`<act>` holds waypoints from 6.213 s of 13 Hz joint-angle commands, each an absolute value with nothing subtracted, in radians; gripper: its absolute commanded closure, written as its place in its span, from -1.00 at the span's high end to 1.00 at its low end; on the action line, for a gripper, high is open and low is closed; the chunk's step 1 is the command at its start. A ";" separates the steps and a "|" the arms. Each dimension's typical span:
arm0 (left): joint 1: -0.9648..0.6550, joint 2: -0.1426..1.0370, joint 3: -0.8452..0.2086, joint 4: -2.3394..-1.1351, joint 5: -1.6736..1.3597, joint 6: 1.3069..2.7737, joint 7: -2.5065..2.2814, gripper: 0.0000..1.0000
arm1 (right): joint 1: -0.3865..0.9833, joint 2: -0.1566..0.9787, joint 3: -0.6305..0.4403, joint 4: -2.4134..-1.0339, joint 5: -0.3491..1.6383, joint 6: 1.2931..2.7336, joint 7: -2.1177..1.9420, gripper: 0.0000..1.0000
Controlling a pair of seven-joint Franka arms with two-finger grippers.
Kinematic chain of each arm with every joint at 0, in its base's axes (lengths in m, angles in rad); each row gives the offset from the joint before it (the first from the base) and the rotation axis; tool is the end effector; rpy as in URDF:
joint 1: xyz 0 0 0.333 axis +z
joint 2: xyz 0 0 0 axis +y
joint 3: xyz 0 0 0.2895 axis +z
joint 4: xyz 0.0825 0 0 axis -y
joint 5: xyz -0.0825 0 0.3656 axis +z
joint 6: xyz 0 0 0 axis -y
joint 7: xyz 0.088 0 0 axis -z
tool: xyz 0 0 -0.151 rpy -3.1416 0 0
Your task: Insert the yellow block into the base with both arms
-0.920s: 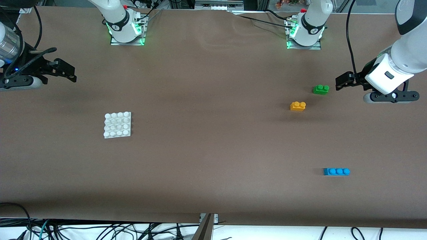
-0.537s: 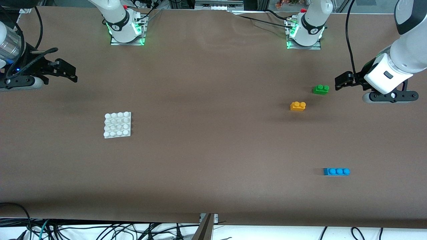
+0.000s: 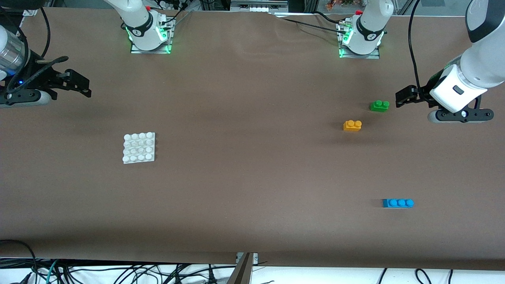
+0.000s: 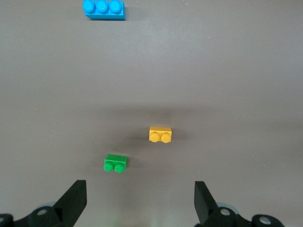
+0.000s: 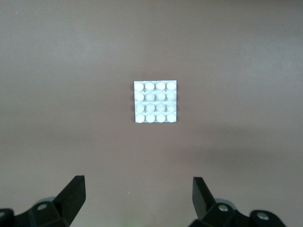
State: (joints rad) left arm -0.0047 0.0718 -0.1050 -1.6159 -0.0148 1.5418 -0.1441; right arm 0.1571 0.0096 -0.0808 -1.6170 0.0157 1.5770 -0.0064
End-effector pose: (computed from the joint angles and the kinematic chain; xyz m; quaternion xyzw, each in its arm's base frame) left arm 0.5375 -0.0601 0.4932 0.9971 0.0173 -0.0735 0.0019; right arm 0.5336 0.0433 0.5285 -0.9988 -0.0411 0.0250 0.0066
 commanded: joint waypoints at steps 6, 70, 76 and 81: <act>0.000 0.078 -0.104 -1.592 -0.044 1.532 -0.132 1.00 | 0.146 0.008 -0.078 -1.606 0.002 1.559 -0.014 1.00; 0.005 0.080 -0.103 -1.592 -0.055 1.532 -0.135 1.00 | 0.137 0.165 -0.121 -2.127 0.011 2.270 -0.011 1.00; 0.005 0.080 -0.103 -1.592 -0.058 1.532 -0.135 1.00 | 0.120 0.330 -0.135 -2.157 0.023 2.525 -0.012 1.00; 0.005 0.080 -0.103 -1.592 -0.058 1.532 -0.135 1.00 | 0.120 0.417 -0.129 -2.154 0.103 2.615 -0.011 0.99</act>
